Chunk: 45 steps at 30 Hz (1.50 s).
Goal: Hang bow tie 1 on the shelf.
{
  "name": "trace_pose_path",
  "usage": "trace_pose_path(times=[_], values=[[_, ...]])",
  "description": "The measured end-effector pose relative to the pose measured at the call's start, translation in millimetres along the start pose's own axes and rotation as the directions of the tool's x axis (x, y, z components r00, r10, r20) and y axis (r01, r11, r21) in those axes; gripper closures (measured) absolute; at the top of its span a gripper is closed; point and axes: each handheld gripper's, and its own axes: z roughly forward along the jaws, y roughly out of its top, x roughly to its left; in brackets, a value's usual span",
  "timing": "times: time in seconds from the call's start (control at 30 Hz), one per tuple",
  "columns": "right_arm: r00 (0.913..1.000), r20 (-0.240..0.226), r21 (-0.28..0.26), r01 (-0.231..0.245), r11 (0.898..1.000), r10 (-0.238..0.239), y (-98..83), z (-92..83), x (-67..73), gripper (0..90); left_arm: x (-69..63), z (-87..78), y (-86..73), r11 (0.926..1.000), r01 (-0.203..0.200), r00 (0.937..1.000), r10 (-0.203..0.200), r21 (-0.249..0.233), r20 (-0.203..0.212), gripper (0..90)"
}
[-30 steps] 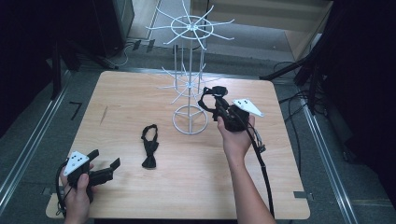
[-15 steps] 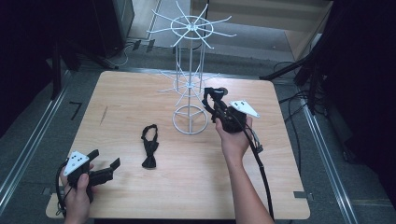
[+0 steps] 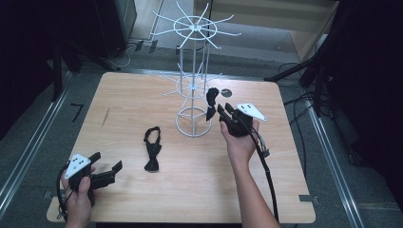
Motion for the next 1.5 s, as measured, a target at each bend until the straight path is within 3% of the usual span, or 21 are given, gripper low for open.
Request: trace_pose_path(times=[0.17,0.43,0.77,1.5], values=[[0.9999,-0.015,-0.006,0.008,1.0,-0.008,-1.1,-9.0,1.7,65.3,-0.1,0.0,0.0,1.0,0.0,1.0,0.0,0.0,0.0,8.1],[0.9982,-0.013,-0.011,0.059,0.998,-0.059,-8.5,-23.2,6.7,65.1,-0.2,-0.1,0.1,1.0,-0.001,1.0,0.001,0.003,-0.002,8.1],[0.997,-0.04,0.004,0.066,0.998,-0.066,-24.4,-35.4,15.7,65.0,0.0,-0.1,0.1,1.0,-0.001,1.0,0.001,0.003,-0.001,8.1],[0.988,-0.126,0.028,0.094,0.995,-0.089,-43.8,-35.1,50.2,65.0,0.0,0.0,0.1,1.0,-0.002,1.0,0.002,0.003,0.0,8.1]])
